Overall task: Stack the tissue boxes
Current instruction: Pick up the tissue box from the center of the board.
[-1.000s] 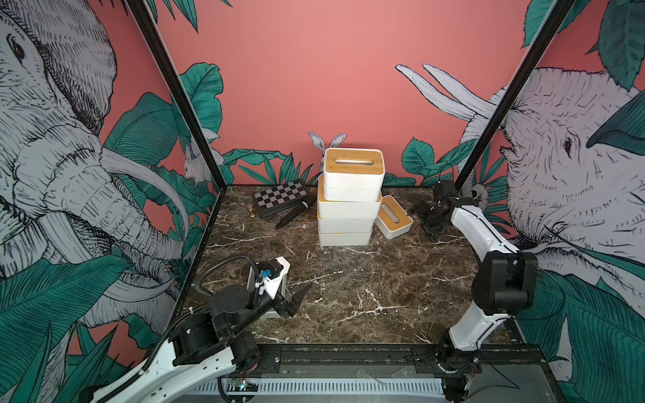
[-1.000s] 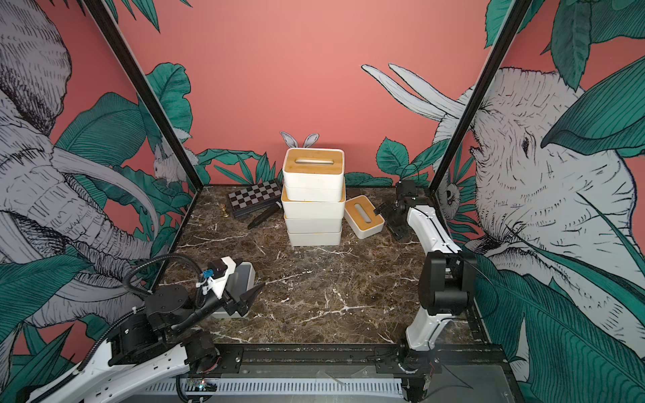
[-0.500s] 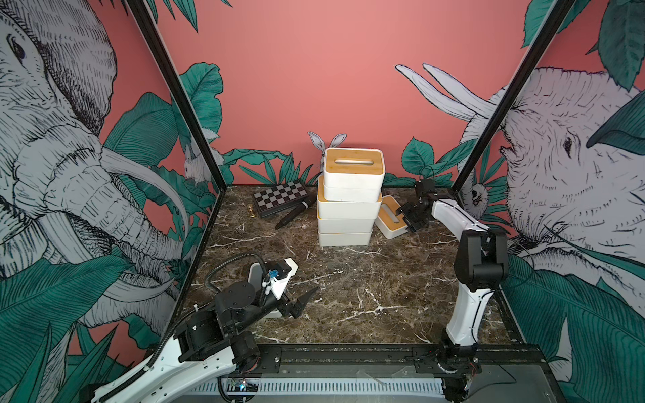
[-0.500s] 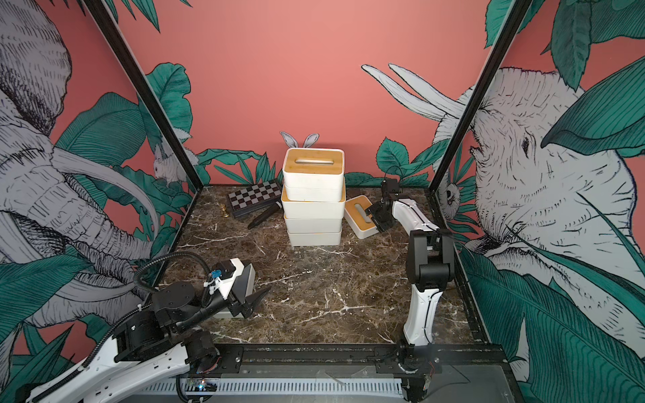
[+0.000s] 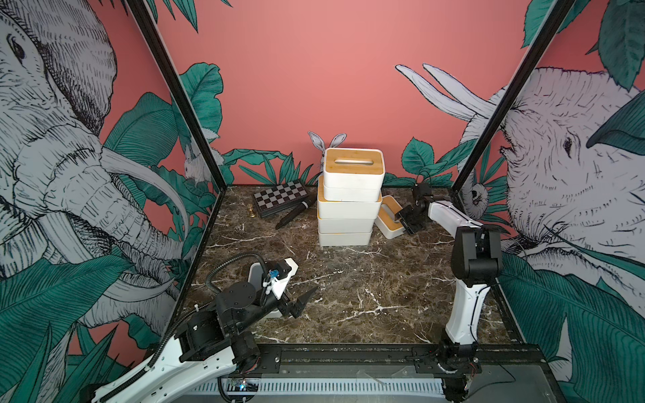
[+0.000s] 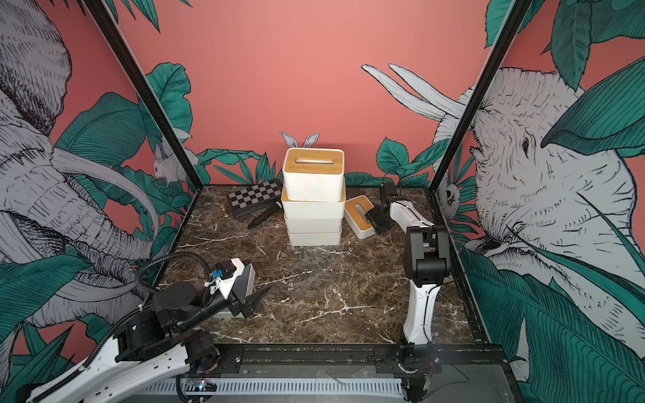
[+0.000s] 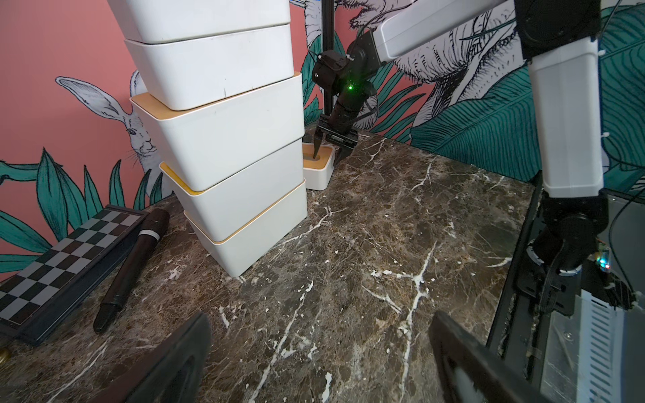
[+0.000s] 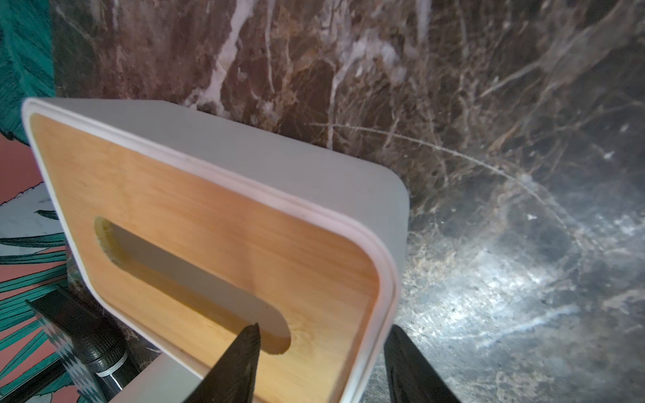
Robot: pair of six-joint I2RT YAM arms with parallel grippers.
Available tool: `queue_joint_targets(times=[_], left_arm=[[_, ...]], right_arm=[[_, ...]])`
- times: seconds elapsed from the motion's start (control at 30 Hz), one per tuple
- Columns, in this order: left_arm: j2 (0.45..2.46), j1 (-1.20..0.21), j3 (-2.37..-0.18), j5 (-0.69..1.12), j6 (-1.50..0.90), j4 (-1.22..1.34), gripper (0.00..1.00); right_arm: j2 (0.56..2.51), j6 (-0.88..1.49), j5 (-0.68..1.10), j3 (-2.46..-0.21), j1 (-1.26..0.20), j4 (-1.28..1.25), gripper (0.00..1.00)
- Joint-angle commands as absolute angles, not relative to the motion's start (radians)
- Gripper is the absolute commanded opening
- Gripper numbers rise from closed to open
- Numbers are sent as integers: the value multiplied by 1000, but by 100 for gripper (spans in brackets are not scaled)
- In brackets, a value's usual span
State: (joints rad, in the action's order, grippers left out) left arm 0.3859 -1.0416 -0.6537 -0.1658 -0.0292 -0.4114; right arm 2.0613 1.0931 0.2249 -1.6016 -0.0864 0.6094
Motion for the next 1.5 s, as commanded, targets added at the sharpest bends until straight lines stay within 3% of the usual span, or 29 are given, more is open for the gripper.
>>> queue_joint_targets(times=[0.0,0.6,0.8,0.9,1.07,1.47], left_arm=[[380,-1037,-640,-175,-22,-384,99],[368,-1035,-638,-172,-23,-379,100],[362,-1035,-637,-172,-24,-377,100],[363,-1035,-637,-174,-24,-380,100],[356,-1035,-637,-176,-24,-378,100],[350,-1035,-635,-179,-31,-376,100]], right_arm=[[2082,1095,223,-1614,-90,615,54],[2125,1093,135,-1662,-92,704,47],[2118,1101,137,-1662,-92,702,40],[2094,1107,127,-1635,-89,677,30],[2055,1119,127,-1583,-73,649,25],[1854,1112,164,-1384,11,573,22]])
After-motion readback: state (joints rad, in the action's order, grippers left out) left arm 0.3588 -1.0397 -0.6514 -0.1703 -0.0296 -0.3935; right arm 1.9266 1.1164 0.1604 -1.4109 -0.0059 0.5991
